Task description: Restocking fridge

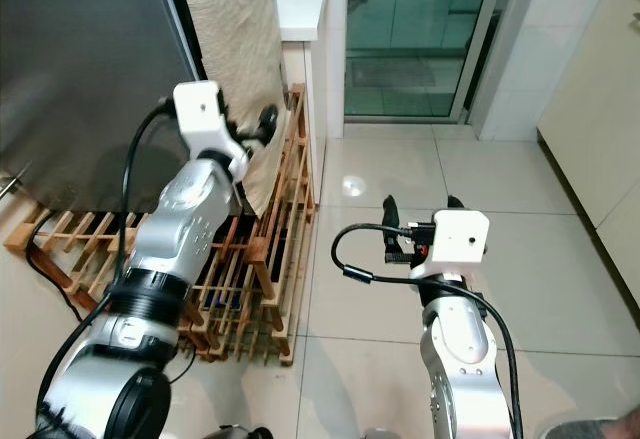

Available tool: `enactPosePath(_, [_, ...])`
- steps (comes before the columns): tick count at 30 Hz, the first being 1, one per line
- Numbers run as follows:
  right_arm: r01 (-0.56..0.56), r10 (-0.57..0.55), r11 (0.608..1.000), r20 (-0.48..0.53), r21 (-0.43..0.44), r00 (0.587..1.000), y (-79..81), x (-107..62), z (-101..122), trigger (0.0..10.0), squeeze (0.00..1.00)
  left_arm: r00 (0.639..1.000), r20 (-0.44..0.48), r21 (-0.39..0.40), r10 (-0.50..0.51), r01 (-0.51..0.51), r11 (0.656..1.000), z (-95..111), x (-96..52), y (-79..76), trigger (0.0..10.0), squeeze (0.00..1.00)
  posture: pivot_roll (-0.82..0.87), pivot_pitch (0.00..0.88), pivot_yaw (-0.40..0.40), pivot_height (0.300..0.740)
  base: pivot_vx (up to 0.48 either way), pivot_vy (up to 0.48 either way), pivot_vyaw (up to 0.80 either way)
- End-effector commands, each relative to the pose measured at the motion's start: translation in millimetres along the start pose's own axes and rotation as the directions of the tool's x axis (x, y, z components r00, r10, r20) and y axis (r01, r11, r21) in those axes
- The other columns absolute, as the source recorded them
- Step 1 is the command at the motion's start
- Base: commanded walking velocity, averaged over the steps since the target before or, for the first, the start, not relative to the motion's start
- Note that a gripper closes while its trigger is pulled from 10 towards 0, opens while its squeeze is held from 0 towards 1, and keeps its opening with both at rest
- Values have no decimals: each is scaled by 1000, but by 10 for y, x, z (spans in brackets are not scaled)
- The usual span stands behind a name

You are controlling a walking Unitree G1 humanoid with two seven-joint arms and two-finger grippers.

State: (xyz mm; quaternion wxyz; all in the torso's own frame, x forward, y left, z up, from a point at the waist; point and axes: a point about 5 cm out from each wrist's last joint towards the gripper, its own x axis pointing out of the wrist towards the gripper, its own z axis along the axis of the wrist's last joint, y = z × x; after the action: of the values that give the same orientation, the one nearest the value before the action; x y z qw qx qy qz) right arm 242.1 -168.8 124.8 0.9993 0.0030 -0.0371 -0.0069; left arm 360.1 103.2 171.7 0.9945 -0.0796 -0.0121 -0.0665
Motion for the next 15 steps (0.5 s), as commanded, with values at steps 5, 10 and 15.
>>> enactPosePath(5, [-34,34,999,6,7,999,74,80,14,10000,0,996,87,52,17,-22,998,164,-28,47,10000,0,-102,0,91,740,0,0,0])
enactPosePath(10, [-56,56,998,12,9,998,119,150,21,10000,0,995,95,43,30,-34,999,208,13,29,10000,0,-77,0,82,740,0,0,0])
enactPosePath(15, [-60,60,998,18,11,998,131,182,31,10000,0,994,104,32,13,-16,999,258,33,-46,10000,0,-77,0,84,740,0,0,0])
